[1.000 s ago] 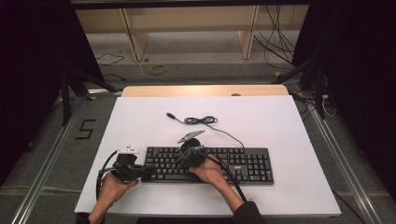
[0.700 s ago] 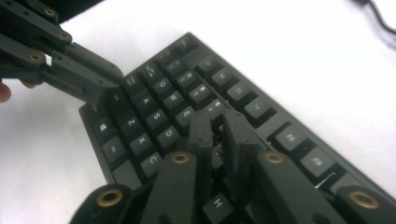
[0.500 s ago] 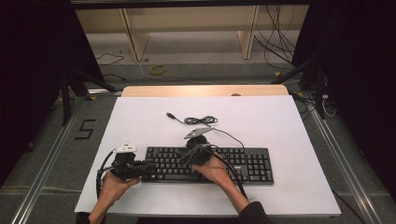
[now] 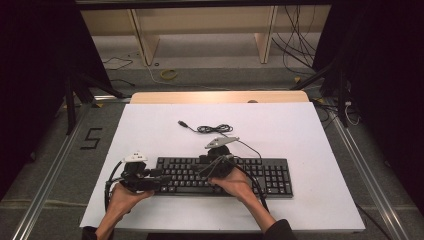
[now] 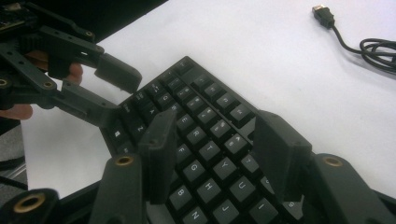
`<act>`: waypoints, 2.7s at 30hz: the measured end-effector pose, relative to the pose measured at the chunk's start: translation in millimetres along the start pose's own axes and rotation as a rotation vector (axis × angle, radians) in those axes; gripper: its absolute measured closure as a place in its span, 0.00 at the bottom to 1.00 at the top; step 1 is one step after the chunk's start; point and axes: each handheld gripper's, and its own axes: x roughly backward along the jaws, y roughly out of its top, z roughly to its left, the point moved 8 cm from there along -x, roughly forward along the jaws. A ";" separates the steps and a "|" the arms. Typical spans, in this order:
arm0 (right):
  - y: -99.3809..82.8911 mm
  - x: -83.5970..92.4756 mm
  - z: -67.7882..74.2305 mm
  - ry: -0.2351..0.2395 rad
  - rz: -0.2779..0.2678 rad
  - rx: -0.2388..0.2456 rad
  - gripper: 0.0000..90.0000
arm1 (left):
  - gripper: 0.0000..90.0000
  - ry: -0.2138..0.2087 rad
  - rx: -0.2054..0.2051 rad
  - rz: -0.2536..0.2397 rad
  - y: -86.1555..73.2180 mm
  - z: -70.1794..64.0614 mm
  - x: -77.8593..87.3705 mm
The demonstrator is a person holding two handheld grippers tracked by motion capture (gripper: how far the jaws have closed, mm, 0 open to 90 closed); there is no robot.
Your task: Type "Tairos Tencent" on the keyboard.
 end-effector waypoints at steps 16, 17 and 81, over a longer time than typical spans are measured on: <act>-4.2 15.8 -2.9 0.014 -0.016 -0.027 0.47 | 0.37 -0.013 -0.019 -0.023 6.0 -2.5 -2.8; -4.7 16.4 -2.9 0.015 -0.015 -0.027 0.47 | 0.37 -0.013 -0.019 -0.023 6.3 -2.7 -3.0; -28.5 37.4 5.4 0.021 -0.022 -0.008 0.36 | 0.99 0.062 -0.085 0.130 24.9 -3.7 -49.6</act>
